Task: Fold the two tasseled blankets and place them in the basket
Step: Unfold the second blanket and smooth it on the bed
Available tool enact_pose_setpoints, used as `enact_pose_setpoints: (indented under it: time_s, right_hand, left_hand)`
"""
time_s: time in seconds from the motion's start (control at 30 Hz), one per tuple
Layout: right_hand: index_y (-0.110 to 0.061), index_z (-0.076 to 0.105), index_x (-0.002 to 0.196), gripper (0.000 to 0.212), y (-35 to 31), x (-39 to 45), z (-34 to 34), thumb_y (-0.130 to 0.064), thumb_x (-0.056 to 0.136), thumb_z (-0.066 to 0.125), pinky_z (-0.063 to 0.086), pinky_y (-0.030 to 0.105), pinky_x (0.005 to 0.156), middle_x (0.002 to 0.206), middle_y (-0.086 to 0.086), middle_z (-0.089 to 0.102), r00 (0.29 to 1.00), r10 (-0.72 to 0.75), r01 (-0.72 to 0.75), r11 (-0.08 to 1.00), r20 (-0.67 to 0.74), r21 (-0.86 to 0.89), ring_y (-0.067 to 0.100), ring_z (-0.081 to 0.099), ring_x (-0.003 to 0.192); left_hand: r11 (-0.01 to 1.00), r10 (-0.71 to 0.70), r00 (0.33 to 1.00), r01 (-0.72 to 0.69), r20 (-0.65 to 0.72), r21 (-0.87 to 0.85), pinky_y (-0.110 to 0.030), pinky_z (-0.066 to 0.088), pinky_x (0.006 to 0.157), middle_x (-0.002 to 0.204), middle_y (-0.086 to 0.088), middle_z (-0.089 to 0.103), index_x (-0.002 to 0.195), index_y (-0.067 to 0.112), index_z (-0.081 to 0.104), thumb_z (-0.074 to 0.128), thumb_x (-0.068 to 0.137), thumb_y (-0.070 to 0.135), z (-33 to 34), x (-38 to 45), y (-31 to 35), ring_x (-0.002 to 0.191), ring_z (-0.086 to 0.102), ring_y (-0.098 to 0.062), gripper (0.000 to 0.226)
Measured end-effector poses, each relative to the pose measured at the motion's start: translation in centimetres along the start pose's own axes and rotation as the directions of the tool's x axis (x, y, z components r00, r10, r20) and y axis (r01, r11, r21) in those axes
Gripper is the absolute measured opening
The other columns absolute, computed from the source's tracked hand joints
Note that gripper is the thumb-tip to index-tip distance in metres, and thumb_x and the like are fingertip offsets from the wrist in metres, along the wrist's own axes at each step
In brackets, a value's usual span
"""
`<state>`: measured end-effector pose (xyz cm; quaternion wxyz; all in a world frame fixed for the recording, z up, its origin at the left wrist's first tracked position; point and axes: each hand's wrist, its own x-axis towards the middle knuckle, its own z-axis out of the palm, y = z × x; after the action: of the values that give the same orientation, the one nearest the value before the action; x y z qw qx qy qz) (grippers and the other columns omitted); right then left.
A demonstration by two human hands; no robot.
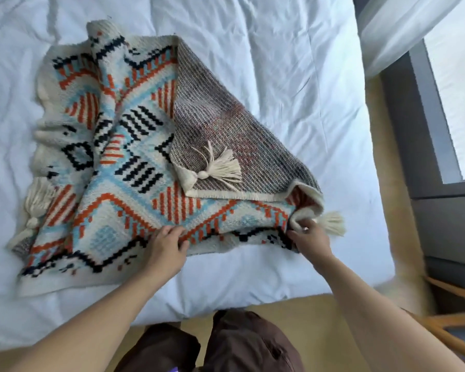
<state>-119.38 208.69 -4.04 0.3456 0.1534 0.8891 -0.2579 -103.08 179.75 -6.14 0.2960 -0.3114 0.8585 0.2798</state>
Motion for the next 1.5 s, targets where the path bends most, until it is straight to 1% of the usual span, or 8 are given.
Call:
enact_pose_setpoints:
  time_s: [0.13,0.27,0.43,0.57,0.63,0.83,1.13,1.5]
  right_hand:
    - [-0.022,0.062,0.09,0.015,0.4,-1.7,-0.5,-0.013,0.081,0.071,0.046,0.028,0.058,0.072,0.002,0.063,0.943,-0.163,0.167,0.986,0.291,0.012,0.018,0.058,0.066]
    - [-0.032,0.057,0.083,0.011,5.4,-0.2,-4.3,-0.023,0.084,0.063,0.058,0.042,0.071,0.076,0.0,0.066,0.975,0.087,-0.019,0.95,-0.204,0.313,0.028,0.067,0.075]
    - [-0.017,0.057,0.127,0.038,10.7,2.0,-8.1,-0.027,0.091,0.062,0.049,0.048,0.103,0.124,0.016,0.062,0.583,0.685,-0.353,0.698,-0.437,0.623,0.038,0.06,0.118]
    - [-0.009,0.069,0.119,0.03,4.3,0.5,-2.4,-0.015,0.09,0.071,0.053,0.042,0.088,0.112,0.012,0.071,0.85,-0.218,0.247,0.969,-0.48,-0.002,0.033,0.064,0.106]
    - [-0.01,0.072,0.109,0.027,0.0,0.3,1.6,-0.011,0.083,0.077,0.054,0.035,0.074,0.101,0.009,0.073,0.73,-0.636,0.58,0.77,-0.25,-0.264,0.032,0.067,0.092]
    - [-0.018,0.05,0.141,0.055,-12.8,6.0,5.9,-0.016,0.087,0.061,0.036,0.052,0.106,0.137,0.013,0.056,0.637,-0.652,0.727,0.329,0.412,-0.604,0.038,0.047,0.131]
    - [-0.013,0.062,0.121,0.031,-25.8,20.7,-13.6,-0.03,0.099,0.049,0.046,0.038,0.086,0.117,0.02,0.07,0.818,-0.18,0.355,0.906,-0.546,0.232,0.038,0.063,0.111]
    - [-0.018,0.059,0.099,0.083,2.0,12.4,-8.0,-0.094,0.067,0.051,0.05,0.04,0.07,0.093,0.002,0.065,0.985,0.029,-0.024,0.999,-0.171,0.031,0.03,0.064,0.091]
  left_hand:
    - [0.986,0.07,0.996,-0.06,0.06,-0.156,-0.041,0.042,0.108,0.144,-0.008,0.054,0.145,0.02,0.052,0.056,0.096,0.053,1.7,1.7,8.2,0.131,0.049,-0.031,0.058]
    - [0.976,0.063,0.992,-0.038,0.111,-0.212,-0.042,0.044,0.108,0.145,-0.012,0.056,0.148,0.023,0.048,0.058,0.094,0.056,2.3,3.5,13.4,0.131,0.052,-0.033,0.064]
    - [0.986,0.162,0.983,-0.165,0.089,0.025,-0.049,0.016,0.123,0.165,-0.012,0.026,0.154,0.023,0.038,0.056,0.098,0.048,2.6,4.5,15.3,0.152,0.021,-0.033,0.064]
    - [0.971,0.183,0.98,-0.193,0.082,0.139,-0.05,0.013,0.126,0.168,-0.011,0.016,0.157,0.025,0.031,0.054,0.099,0.046,2.2,5.8,14.0,0.155,0.012,-0.032,0.066]
    - [0.938,0.236,0.969,-0.247,0.076,0.242,-0.046,0.013,0.126,0.169,-0.01,0.016,0.157,0.027,0.031,0.051,0.099,0.044,1.2,6.4,13.1,0.155,0.011,-0.031,0.064]
    - [0.86,0.384,0.923,-0.34,-0.042,0.382,-0.035,0.011,0.123,0.162,-0.004,0.036,0.134,0.023,0.064,0.052,0.095,0.026,-2.0,7.4,8.7,0.152,0.026,-0.026,0.04]
    - [0.944,0.15,0.95,-0.054,-0.275,0.327,-0.041,0.016,0.124,0.168,0.004,-0.016,0.159,0.032,0.026,0.049,0.102,0.036,-8.1,11.9,10.9,0.157,-0.009,-0.022,0.061]
    - [0.927,0.153,0.98,-0.186,0.127,0.326,-0.036,0.014,0.124,0.17,0.006,-0.005,0.16,0.033,0.02,0.041,0.103,0.045,-1.4,9.6,17.1,0.157,-0.003,-0.021,0.062]
